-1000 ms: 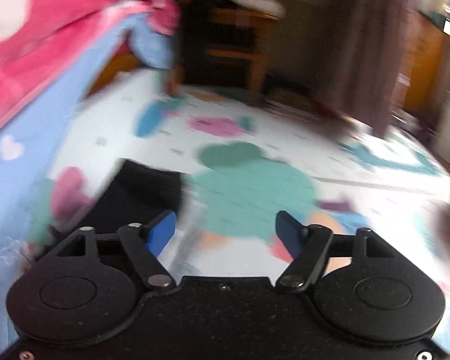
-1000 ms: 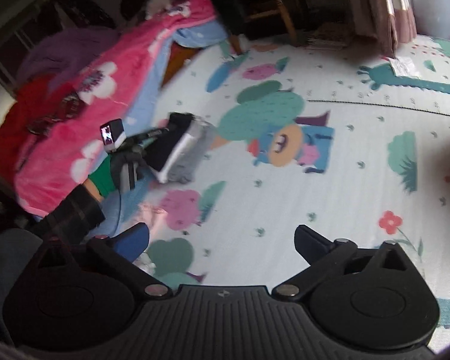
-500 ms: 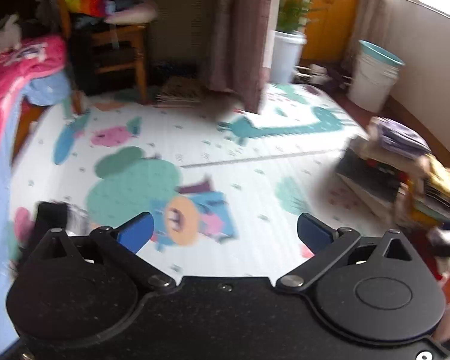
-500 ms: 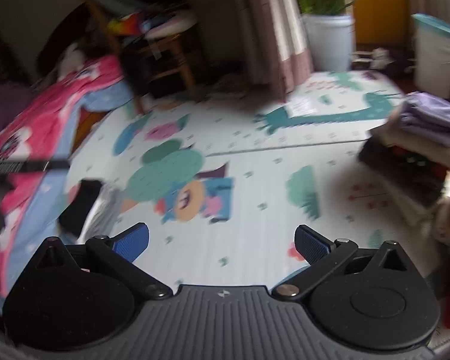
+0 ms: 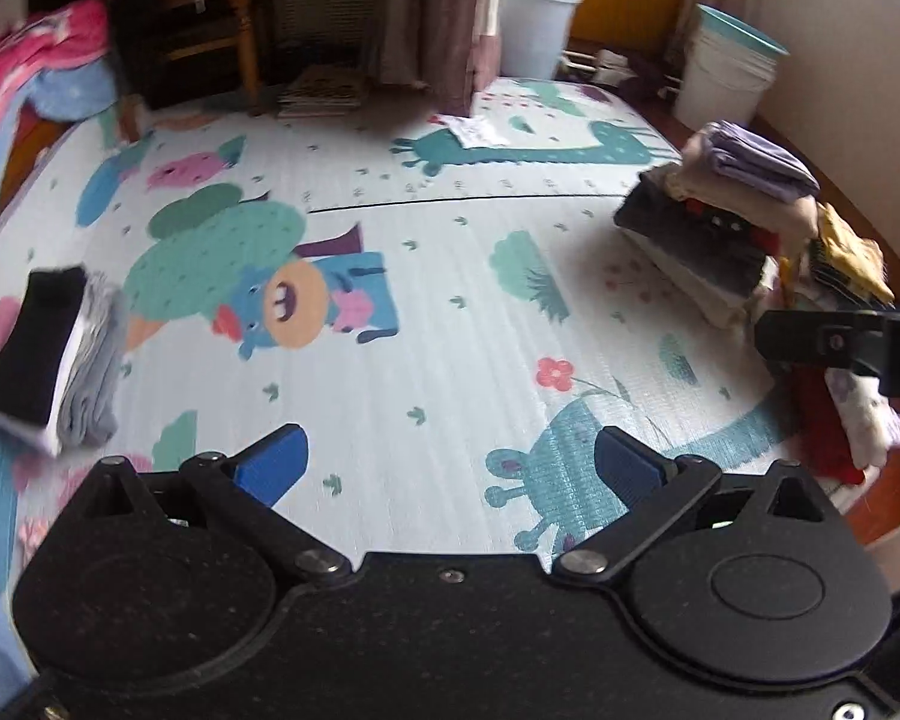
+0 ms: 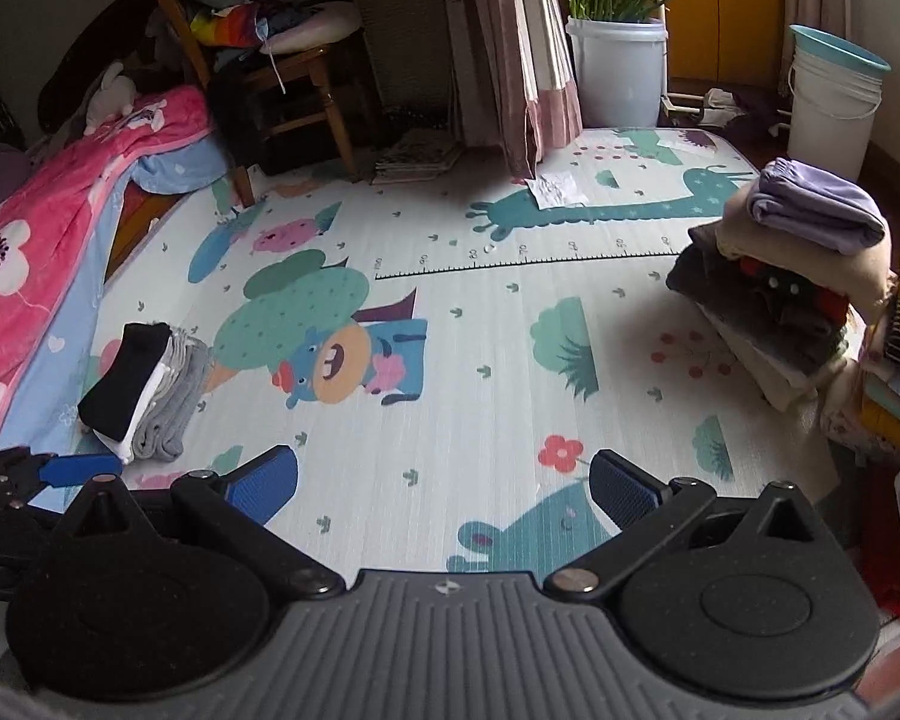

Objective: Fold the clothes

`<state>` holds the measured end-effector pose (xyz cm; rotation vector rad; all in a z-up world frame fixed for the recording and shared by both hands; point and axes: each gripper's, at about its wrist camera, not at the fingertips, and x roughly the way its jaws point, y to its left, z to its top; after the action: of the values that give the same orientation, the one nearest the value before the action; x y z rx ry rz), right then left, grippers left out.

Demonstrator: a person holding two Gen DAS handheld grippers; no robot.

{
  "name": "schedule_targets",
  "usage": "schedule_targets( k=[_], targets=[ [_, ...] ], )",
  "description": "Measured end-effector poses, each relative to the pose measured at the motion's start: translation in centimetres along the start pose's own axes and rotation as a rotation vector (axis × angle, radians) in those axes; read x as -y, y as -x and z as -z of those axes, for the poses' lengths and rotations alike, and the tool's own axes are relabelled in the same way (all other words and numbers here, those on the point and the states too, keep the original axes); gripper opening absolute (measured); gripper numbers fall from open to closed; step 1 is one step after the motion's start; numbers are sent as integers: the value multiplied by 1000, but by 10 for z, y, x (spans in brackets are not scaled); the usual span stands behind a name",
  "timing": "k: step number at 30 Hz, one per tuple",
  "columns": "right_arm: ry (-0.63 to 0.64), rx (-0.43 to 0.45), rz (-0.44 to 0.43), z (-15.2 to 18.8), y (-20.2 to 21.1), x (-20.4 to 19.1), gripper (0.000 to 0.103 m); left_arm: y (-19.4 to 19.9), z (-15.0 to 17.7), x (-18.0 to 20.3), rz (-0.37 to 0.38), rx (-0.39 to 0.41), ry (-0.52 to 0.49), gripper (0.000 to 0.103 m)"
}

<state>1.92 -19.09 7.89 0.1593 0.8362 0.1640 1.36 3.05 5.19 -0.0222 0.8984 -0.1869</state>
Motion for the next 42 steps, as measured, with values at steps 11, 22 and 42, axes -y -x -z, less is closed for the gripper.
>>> schedule_targets(
  k=[11,22,42],
  targets=[
    [3,20,31,22,11,-11,103,18,12,-16,-57,58,118,103],
    [-8,-64,69,45,-11,-4,103,7,25,18,-177,63,-22,103],
    [-7,-197,80,67,-40,-2,103,-21,40,13,-145,-75,67,102]
  ],
)
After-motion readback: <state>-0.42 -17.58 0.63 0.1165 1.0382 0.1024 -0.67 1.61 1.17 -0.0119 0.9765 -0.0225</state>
